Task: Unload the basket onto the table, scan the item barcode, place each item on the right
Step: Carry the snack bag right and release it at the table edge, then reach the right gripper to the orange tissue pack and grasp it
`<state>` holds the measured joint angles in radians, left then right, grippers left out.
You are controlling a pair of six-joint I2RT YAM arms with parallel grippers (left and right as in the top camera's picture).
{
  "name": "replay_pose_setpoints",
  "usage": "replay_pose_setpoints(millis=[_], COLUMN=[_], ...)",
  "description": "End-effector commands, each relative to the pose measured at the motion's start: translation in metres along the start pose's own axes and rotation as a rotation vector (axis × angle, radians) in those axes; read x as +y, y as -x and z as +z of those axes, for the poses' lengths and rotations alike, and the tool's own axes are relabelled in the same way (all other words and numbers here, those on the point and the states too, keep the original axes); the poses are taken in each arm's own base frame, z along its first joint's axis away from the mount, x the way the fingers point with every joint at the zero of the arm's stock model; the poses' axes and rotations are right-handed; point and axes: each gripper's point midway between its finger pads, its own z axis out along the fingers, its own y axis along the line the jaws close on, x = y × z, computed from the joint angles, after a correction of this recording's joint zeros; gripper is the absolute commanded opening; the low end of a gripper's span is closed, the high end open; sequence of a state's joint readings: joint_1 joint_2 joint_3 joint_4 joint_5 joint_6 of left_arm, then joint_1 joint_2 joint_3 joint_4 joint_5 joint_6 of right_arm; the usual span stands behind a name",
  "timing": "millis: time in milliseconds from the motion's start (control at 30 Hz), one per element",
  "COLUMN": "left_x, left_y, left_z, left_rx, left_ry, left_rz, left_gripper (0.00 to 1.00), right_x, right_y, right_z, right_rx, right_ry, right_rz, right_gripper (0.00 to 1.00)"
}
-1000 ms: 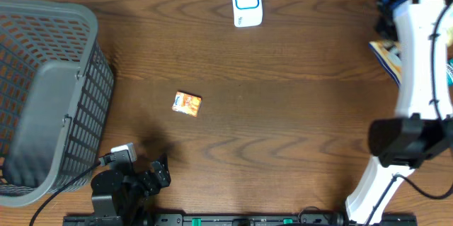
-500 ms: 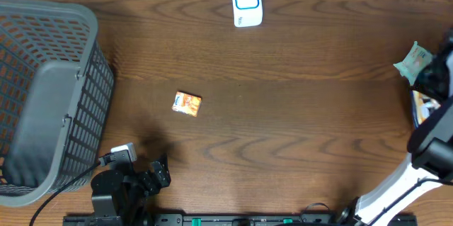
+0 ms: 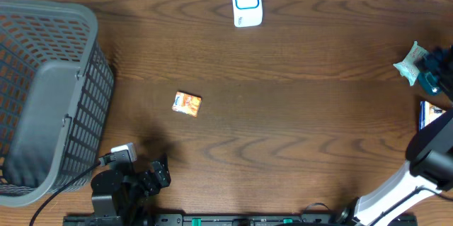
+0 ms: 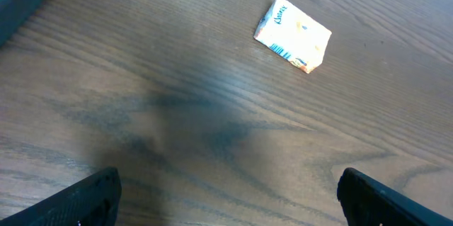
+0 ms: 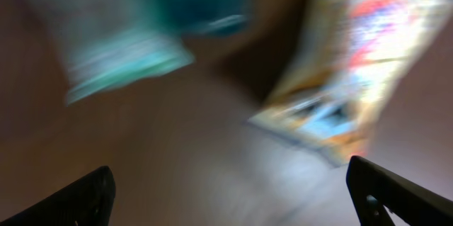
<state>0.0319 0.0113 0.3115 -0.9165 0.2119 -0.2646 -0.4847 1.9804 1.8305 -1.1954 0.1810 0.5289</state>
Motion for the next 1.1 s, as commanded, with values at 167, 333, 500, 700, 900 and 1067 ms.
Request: replay_pose_setpoints(millis=[167,333,500,700,900,1067], left_x=[-0.001,-0.001,-0.001,-0.001,-0.001,-0.001], left_y=[-0.003,-0.003,-0.003,-0.003,-0.003,-0.003], left_z=[0.001,0.001,0.001,0.001,0.001,0.001], left_rx=[0.010,0.010,0.010,0.010,0.010,0.010], left_ry=[-0.007,-0.007,-0.007,-0.007,-0.007,-0.007], left_rz=[0.006,0.006,0.006,0.006,0.006,0.006], left_gripper=[0.98,0.98,0.98,0.98,0.98,0.98], right_x=[0.149,0.191,0.224,0.246,0.260,0.268], right_y=[-0.123,-0.217,-0.323,-0.426,-0.481,-0.509], right_z=[-0.121,-0.134,-0.138,-0.126,-0.121,-0.116], right_rx=[0.207,0.317,0.385,0.416,0.394,0.360], right_ry=[0.617,0.653,0.705,0.784,0.914,0.935], right_rz=[-0.328,-0.586,-0.831,-0.918,-0.975,-1.007], right_gripper=[0.99,0.97,0.87,0.88,0.80,0.76])
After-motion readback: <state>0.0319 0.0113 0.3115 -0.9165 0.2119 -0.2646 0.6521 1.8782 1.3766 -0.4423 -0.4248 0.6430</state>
